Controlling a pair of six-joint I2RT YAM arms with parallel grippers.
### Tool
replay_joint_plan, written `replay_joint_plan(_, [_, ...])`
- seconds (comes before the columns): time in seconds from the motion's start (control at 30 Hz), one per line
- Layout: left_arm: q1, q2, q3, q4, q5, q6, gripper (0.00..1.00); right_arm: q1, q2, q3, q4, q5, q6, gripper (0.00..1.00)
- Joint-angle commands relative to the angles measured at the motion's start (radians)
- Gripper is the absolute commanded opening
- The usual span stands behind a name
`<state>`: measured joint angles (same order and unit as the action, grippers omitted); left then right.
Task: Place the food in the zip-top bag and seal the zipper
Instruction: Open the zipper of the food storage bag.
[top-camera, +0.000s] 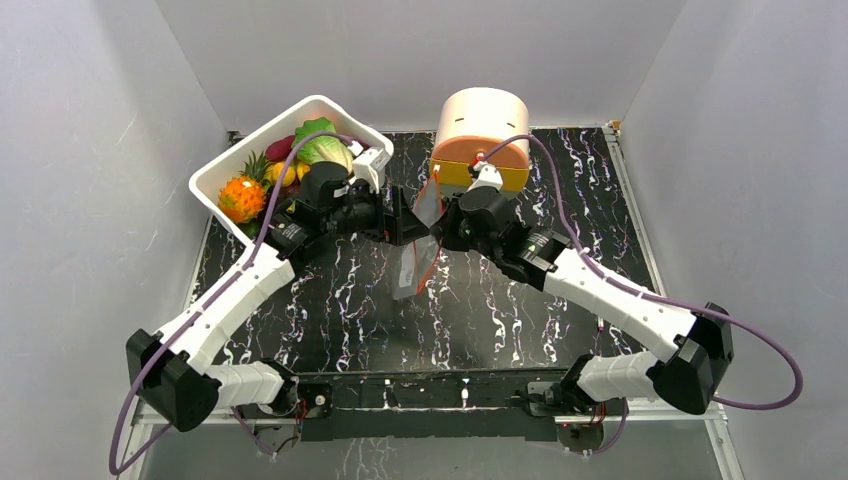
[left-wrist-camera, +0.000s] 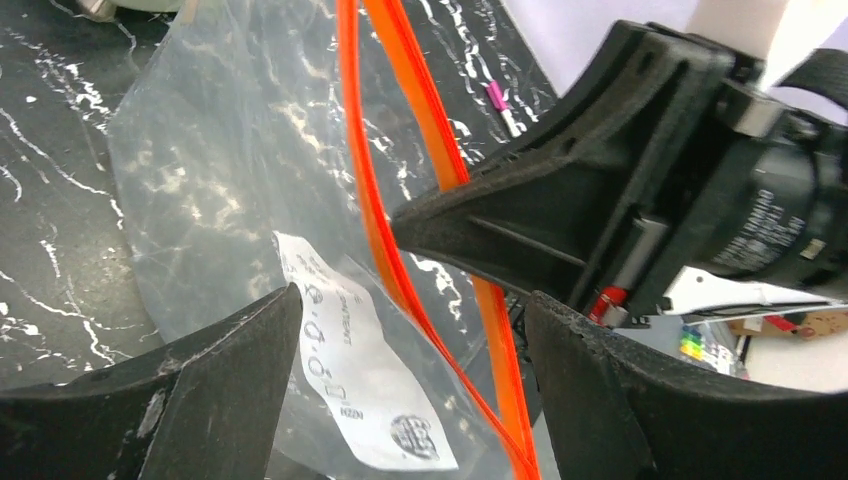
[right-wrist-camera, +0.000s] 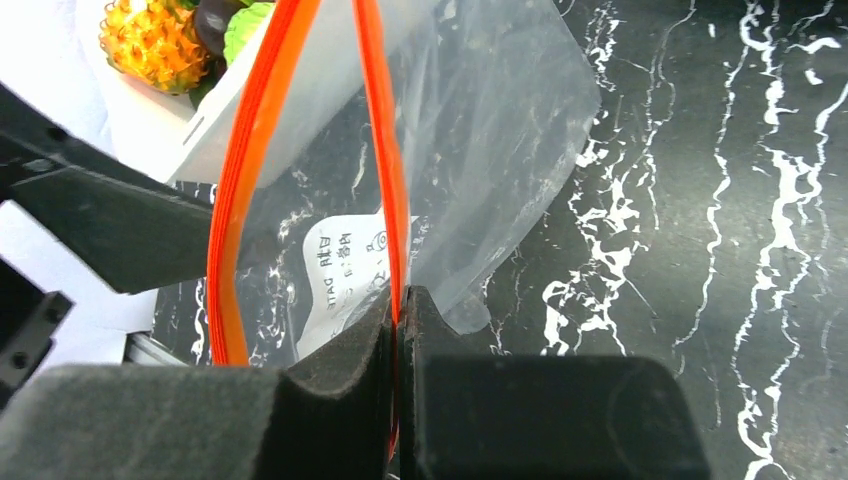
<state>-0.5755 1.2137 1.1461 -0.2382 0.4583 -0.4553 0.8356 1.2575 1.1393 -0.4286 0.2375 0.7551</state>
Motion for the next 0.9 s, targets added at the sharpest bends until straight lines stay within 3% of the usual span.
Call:
replay_joint_plan(0.0, [-0.014,0.039,0.040,-0.018,-0.079,0.060,0.81,-0.003,0.019,0.059,0.113,-0.031,0.038,0.00])
replay_joint_plan(0.1, [-0.021,0.065,0.058,-0.029,-0.119,0.078,0.80,-0.003,0.034,0.070,0.124,-0.039,0.040,0.00])
replay_joint_plan(0.3, [-0.026,0.067,0.102,-0.135,-0.366,0.110,0.60,-0.003,0.034,0.073,0.088,0.004,0.005,0.00])
replay_joint_plan(0.47, [-0.027,0.056,0.106,-0.158,-0.427,0.101,0.16,-0.003,0.013,0.100,-0.076,0.102,-0.056,0.00])
replay_joint_plan(0.57, [-0.027,0.055,0.108,-0.166,-0.402,0.080,0.04,-0.003,0.004,0.182,-0.239,0.247,-0.093,0.00])
replay_joint_plan(0.7, [-0.026,0.061,0.091,-0.195,-0.439,0.055,0.03,-0.003,-0.020,0.282,-0.412,0.359,-0.093,0.00])
replay_joint_plan(0.87, [-0.026,0.078,0.062,-0.177,-0.300,0.000,0.08,-0.003,-0.108,0.227,-0.378,0.291,-0.062,0.00])
